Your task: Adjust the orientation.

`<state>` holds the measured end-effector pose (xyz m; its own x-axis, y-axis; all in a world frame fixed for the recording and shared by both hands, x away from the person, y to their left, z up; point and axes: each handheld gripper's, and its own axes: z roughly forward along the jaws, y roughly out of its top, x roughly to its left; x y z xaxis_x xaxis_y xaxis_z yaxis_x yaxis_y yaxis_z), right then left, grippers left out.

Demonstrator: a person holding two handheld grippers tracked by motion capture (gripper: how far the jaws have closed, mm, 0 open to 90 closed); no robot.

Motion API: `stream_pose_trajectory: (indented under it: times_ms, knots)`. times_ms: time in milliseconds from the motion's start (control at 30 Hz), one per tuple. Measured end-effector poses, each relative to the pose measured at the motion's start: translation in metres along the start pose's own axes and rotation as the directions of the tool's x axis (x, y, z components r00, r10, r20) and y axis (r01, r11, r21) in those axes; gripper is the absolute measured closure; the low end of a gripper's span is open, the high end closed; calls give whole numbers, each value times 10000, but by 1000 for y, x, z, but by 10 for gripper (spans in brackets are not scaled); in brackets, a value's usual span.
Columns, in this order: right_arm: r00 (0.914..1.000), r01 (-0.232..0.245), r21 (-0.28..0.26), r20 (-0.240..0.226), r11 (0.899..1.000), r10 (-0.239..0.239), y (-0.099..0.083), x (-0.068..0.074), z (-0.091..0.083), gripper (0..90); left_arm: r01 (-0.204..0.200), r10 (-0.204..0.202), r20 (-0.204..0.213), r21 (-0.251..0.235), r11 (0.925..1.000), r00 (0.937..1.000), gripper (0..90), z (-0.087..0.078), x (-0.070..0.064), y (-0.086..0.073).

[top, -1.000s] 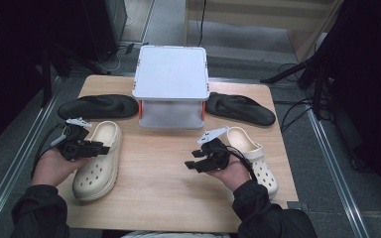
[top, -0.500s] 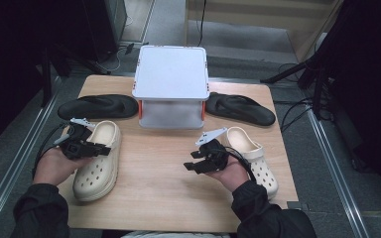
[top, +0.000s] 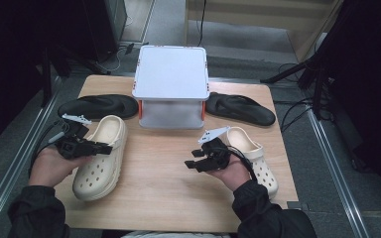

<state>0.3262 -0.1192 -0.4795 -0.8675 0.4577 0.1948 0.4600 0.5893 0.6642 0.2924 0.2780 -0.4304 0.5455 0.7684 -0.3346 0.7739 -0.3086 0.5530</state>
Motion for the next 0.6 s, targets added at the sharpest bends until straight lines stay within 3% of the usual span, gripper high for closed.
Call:
stream_pose_trajectory:
  times_ms: [133,200,333,367,400,433,467,500,600]
  knots:
    - [10000,41,-248,-63,9997,-43,1,-1,-2,494,-350,350,124,-41,9994,9993,759,1,-13,6]
    - [10000,-42,-579,-73,9983,38,2,0,-6,494,-684,681,474,37,9977,9966,758,7,-27,13]
    - [10000,-25,-609,45,9981,28,0,3,-10,494,-942,929,745,148,9954,9929,757,15,-35,19]
    - [9999,-20,-668,138,9978,29,-2,2,-12,494,-1202,1174,879,273,9924,9892,757,22,-41,23]
    - [9998,-90,-667,167,9977,101,-4,2,-13,494,-1202,1174,879,273,9924,9892,757,22,-41,23]
    - [9997,-119,-679,211,9976,134,-5,2,-14,494,-1517,1465,1038,442,9874,9838,757,29,-48,28]
    - [9996,-127,-717,236,9973,144,-6,2,-15,494,-1517,1465,1038,442,9874,9838,757,29,-48,28]
    - [9995,-158,-737,278,9972,179,-7,2,-16,494,-1670,1591,1306,517,9846,9786,757,37,-55,32]
    - [9987,-271,-805,399,9964,304,-11,1,-19,494,-1945,1823,1595,643,9788,9702,756,49,-65,37]
